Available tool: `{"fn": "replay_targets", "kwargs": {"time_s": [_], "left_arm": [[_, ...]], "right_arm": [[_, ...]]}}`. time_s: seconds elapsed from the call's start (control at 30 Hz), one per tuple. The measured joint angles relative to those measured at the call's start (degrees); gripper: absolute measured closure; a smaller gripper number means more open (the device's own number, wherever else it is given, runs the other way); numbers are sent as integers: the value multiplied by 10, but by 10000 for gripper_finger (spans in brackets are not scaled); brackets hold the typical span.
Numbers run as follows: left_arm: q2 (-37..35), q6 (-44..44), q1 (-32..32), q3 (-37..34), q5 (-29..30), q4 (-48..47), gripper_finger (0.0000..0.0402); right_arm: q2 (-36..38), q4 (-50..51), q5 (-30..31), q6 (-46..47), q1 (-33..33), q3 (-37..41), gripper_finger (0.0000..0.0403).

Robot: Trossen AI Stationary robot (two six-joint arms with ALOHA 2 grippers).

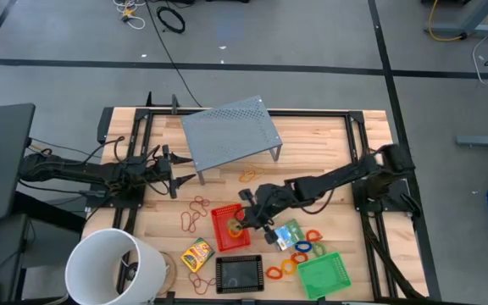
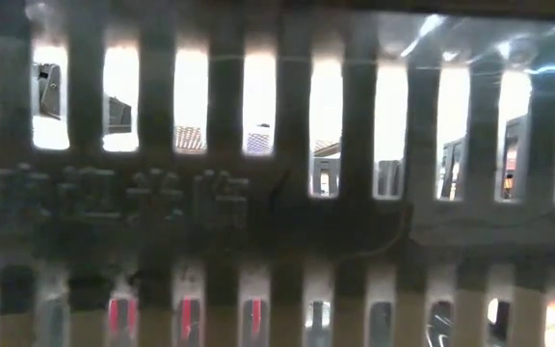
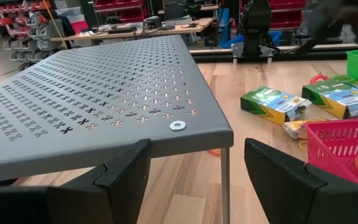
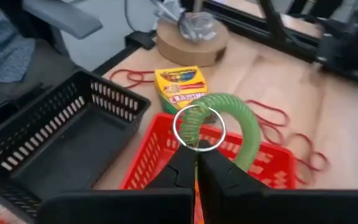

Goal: Pick & Place Office Desk Supplies
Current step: Put the top green spring keychain into the red bin, then put the top orange spring keychain into the red bin

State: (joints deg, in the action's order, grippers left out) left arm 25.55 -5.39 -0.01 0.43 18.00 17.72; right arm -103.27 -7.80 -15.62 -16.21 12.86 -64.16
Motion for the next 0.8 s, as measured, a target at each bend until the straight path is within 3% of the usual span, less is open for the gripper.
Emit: {"fn": "replay_targets", "kwargs": {"time_s": [0.27, 0.8], "left_arm": [[0, 0, 0, 0, 0, -1, 140], [0, -1, 0, 0, 0, -2, 140]], "right_arm": [[-58, -18, -3, 9, -16, -4, 389], [-52, 8, 45, 8, -10, -5, 202]]}}
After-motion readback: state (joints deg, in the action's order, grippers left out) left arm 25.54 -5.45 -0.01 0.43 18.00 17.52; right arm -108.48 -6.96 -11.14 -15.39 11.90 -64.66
